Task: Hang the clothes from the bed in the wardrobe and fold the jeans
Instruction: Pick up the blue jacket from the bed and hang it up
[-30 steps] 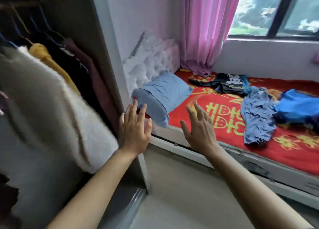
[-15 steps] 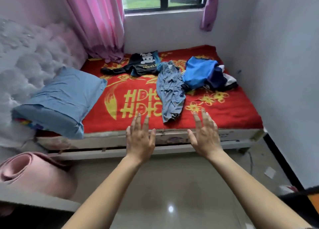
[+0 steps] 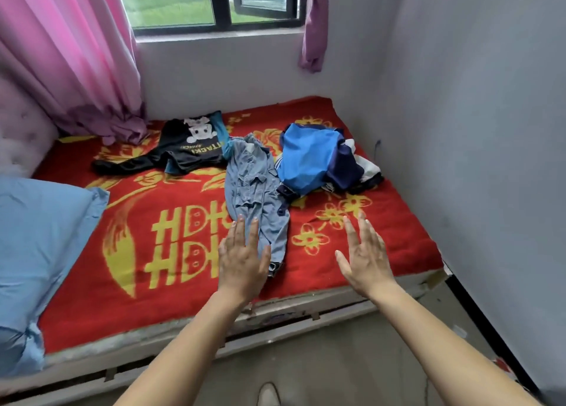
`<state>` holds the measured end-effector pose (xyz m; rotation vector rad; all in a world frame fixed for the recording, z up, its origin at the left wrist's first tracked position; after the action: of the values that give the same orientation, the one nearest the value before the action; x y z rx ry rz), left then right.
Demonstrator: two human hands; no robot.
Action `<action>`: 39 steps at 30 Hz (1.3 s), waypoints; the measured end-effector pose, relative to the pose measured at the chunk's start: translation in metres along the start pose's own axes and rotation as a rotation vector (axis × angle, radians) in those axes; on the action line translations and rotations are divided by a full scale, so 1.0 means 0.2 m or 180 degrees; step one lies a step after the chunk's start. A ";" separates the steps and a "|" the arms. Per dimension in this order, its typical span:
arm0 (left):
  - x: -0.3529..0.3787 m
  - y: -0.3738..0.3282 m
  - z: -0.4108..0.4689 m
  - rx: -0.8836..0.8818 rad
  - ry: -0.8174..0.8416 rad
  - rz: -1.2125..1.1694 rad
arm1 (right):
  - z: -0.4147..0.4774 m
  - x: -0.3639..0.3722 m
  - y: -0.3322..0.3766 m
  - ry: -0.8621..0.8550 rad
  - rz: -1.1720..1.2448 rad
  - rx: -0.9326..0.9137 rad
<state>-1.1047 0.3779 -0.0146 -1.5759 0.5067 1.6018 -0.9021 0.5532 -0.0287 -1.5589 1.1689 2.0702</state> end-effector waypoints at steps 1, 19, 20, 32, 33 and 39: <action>0.00 -0.01 0.13 0.0074 -0.0013 0.0021 | 0.11 -0.02 -0.01 -0.0031 -0.0037 -0.0009; 0.80 -0.29 1.32 -0.0526 0.0997 0.0332 | 1.42 0.44 -0.85 0.1054 0.0254 0.0464; 0.85 -0.30 1.36 -0.0577 0.1083 0.0364 | 1.50 0.47 -0.89 0.1132 0.0235 0.0417; 1.76 -0.16 1.73 -0.0935 0.1866 0.0258 | 1.90 1.17 -1.27 0.1826 0.0305 0.0587; 1.86 -0.12 1.76 -0.0903 0.1911 0.0280 | 1.91 1.25 -1.28 0.1870 0.0316 0.0591; 2.37 0.12 1.95 -0.0900 0.2078 0.0443 | 2.23 1.59 -1.21 0.1287 0.0333 0.0294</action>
<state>-1.3165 0.7881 -0.4202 -2.3361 0.7673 1.2667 -1.1544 0.9649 -0.3820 -1.9671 1.4858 1.7772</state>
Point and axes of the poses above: each hand's wrist, its own z-axis towards the middle knuckle, its own x-axis out of the palm, y = z × x, the point moved 6 cm from there along z, towards the middle knuckle, and after that the axes turned 9 degrees about z, right-handed, at the moved point
